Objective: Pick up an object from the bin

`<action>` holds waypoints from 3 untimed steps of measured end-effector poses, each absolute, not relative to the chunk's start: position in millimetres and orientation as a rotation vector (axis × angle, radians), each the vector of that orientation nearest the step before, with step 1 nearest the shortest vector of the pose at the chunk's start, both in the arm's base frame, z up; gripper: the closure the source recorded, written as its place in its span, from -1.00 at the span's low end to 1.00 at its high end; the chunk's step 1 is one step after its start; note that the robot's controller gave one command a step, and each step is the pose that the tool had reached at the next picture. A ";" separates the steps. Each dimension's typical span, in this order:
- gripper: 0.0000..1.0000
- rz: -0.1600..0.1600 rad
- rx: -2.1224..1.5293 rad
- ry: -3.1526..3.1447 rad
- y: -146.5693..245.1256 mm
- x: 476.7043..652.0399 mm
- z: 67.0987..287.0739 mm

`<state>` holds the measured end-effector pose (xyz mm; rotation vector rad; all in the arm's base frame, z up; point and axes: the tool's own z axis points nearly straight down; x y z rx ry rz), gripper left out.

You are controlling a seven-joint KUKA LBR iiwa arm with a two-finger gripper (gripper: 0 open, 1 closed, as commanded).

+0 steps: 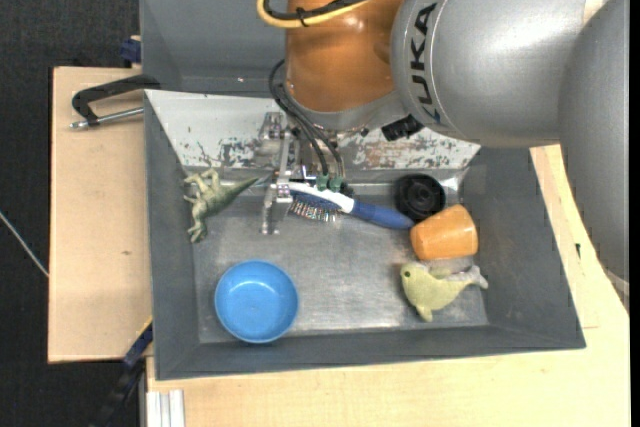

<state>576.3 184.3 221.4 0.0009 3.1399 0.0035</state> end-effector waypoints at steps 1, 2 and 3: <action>-1.00 0.002 -0.301 3.128 175.2 490.0 83.0; 1.00 0.010 -0.292 3.103 176.0 498.1 89.5; 1.00 0.004 -0.423 3.098 157.9 513.5 265.3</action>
Offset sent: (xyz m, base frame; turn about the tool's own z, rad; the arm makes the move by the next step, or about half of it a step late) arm -0.0856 -0.0094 -0.1368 -0.1929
